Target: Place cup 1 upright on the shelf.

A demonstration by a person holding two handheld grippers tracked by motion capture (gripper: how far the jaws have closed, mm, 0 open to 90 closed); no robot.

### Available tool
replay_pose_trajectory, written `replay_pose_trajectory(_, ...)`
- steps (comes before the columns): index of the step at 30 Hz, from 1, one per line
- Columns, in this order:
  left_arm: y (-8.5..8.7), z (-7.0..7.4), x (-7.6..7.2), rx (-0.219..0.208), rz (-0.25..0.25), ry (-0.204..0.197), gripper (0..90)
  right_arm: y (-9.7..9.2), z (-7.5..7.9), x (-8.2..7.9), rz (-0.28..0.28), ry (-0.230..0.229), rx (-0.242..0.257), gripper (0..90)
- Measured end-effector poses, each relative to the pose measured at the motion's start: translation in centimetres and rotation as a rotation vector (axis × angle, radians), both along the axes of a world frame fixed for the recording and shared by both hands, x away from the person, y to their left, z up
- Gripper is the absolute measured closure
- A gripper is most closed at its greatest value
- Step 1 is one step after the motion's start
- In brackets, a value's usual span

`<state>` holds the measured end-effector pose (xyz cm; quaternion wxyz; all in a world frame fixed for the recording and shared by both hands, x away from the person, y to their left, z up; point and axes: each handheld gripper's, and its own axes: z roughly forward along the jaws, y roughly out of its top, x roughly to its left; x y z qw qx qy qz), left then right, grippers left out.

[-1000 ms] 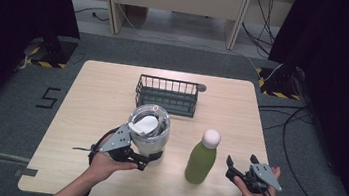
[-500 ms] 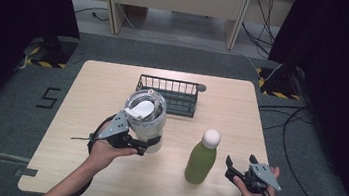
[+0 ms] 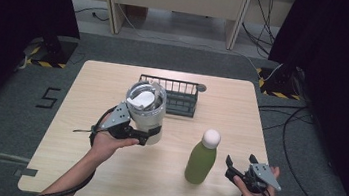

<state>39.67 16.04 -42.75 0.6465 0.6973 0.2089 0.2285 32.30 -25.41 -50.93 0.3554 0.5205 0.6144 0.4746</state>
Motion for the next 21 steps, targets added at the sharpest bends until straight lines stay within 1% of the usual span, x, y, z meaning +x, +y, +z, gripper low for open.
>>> replay_pose_trajectory(5, 0.0, 0.2, 0.6, 0.008, 0.011, -0.005, 9.7, 0.1, 0.1, 0.0, -0.002, -0.003, 0.001, 14.4)
replay_pose_trajectory(11, 0.0, 0.5, 1.6, 0.014, 0.035, -0.01, 9.7, 0.1, 0.1, -0.1, -0.004, -0.007, -0.001, 14.4)
replay_pose_trajectory(13, 0.0, 0.7, 1.9, 0.009, 0.043, -0.007, 9.7, 0.1, 0.1, -0.1, -0.007, -0.007, 0.0, 14.4)
replay_pose_trajectory(21, 0.2, 1.4, 2.9, 0.009, 0.071, -0.014, 9.6, 0.1, 0.2, -0.1, -0.009, -0.009, 0.004, 14.4)
